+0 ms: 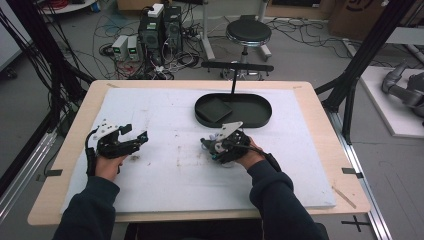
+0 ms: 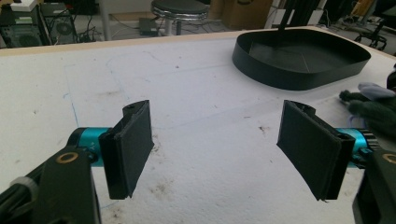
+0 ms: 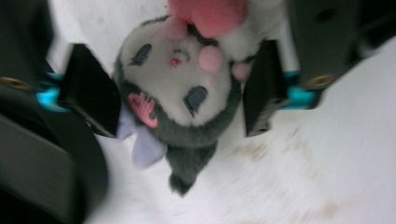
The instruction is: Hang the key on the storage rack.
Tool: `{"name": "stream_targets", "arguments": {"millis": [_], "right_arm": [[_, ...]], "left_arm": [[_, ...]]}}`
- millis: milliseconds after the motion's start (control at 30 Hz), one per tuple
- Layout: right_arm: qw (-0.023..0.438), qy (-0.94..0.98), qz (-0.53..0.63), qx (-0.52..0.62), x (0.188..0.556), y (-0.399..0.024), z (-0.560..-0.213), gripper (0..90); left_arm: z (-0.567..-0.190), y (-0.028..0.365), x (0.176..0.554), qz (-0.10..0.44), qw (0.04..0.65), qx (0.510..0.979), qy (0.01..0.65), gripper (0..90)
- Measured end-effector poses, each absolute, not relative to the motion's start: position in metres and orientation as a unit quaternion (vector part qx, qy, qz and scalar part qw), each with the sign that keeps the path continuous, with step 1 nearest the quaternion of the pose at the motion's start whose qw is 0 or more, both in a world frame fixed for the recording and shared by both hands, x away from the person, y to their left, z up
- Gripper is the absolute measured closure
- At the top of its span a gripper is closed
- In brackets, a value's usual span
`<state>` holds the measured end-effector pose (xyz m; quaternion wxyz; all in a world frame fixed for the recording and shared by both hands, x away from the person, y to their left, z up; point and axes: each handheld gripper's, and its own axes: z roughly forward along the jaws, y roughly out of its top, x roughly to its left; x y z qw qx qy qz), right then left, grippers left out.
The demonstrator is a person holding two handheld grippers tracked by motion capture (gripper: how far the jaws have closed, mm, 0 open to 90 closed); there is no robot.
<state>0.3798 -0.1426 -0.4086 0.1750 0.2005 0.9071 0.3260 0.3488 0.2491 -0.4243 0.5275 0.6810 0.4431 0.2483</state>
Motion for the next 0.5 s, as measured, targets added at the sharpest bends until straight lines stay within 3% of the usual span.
{"name": "stream_targets", "arguments": {"millis": [167, 333, 433, 500], "right_arm": [[0.193, 0.874, 0.354, 0.272, 0.373, -0.147, -0.402, 19.7], [0.180, 0.869, 0.347, 0.302, 0.362, -0.135, -0.417, 19.7], [0.200, 0.878, 0.317, 0.296, 0.356, -0.125, -0.424, 18.0], [0.222, 0.886, 0.287, 0.290, 0.355, -0.122, -0.429, 24.8]], "left_arm": [[-0.425, 0.248, 0.349, 0.247, 0.528, 0.681, 0.443, 26.1], [-0.425, 0.247, 0.349, 0.247, 0.525, 0.683, 0.443, 26.1], [-0.426, 0.247, 0.350, 0.245, 0.522, 0.685, 0.444, 26.1], [-0.426, 0.247, 0.350, 0.245, 0.524, 0.684, 0.444, 26.1]]}}
